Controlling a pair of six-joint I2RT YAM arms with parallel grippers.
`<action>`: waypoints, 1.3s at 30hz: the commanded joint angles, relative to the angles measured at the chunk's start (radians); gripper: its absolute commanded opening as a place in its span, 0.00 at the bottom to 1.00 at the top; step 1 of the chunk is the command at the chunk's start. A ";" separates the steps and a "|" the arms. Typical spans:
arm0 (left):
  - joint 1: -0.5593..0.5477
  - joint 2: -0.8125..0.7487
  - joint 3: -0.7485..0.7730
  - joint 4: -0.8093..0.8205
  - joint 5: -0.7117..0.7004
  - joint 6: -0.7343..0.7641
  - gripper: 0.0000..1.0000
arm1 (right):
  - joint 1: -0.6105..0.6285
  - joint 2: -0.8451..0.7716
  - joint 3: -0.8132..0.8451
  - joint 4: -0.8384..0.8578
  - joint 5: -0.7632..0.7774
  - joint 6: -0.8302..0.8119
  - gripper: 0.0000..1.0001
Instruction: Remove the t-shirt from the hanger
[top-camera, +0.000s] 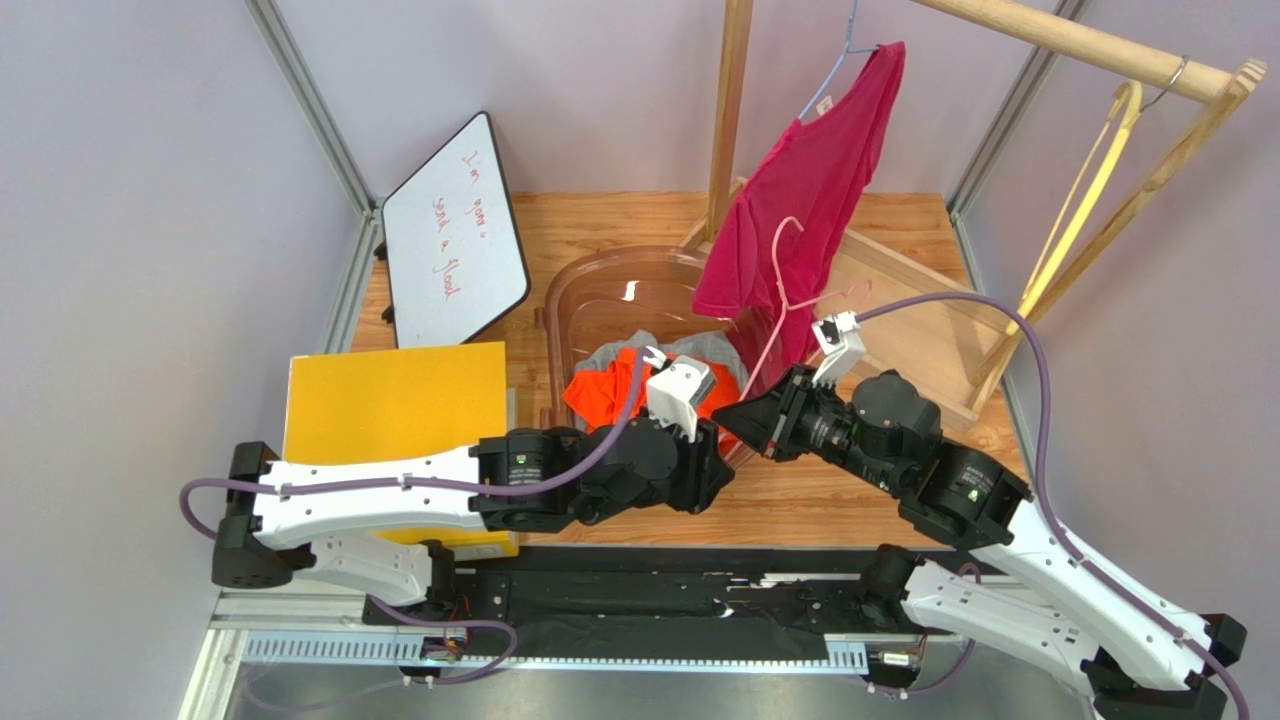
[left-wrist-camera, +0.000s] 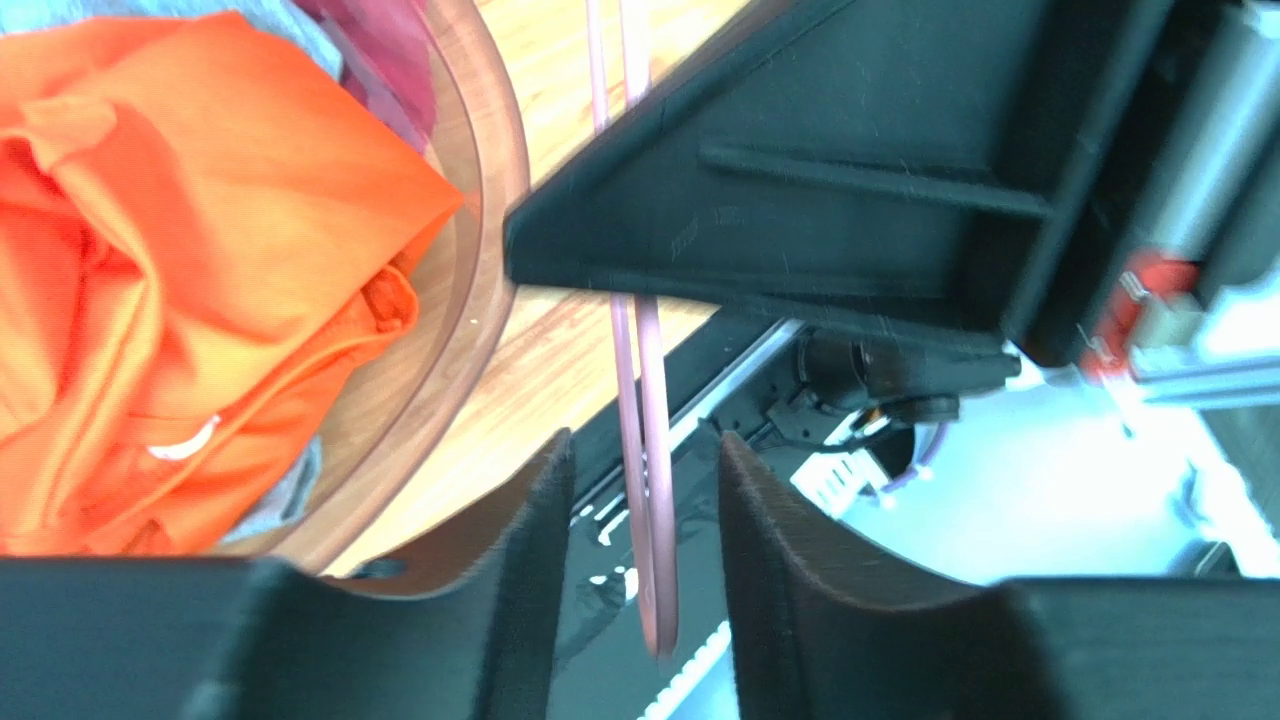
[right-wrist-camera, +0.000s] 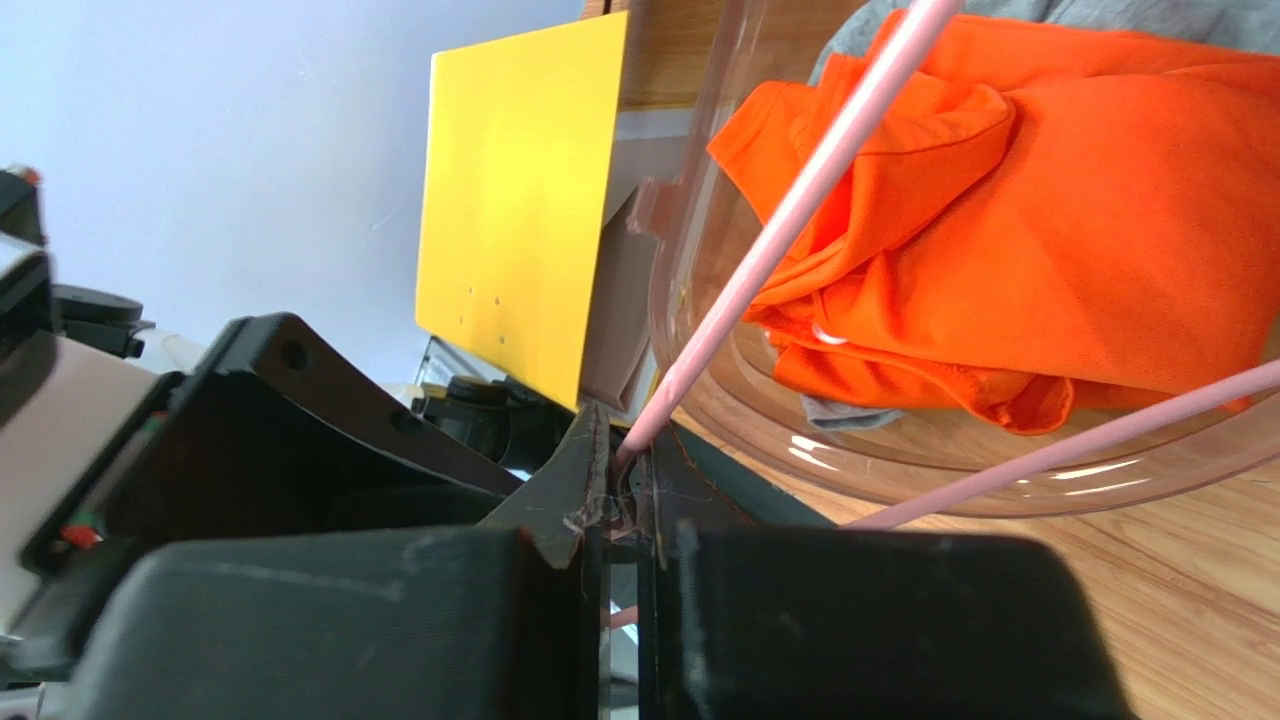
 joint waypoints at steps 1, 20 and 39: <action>-0.004 -0.110 -0.044 0.056 0.010 0.022 0.58 | -0.003 0.004 0.006 0.032 0.069 -0.024 0.00; -0.004 -0.560 -0.347 -0.117 -0.098 -0.096 0.67 | -0.105 0.147 0.285 0.038 0.220 -0.280 0.00; -0.005 -0.445 -0.293 -0.079 -0.013 -0.079 0.67 | -0.911 0.411 0.562 0.409 -0.731 0.095 0.00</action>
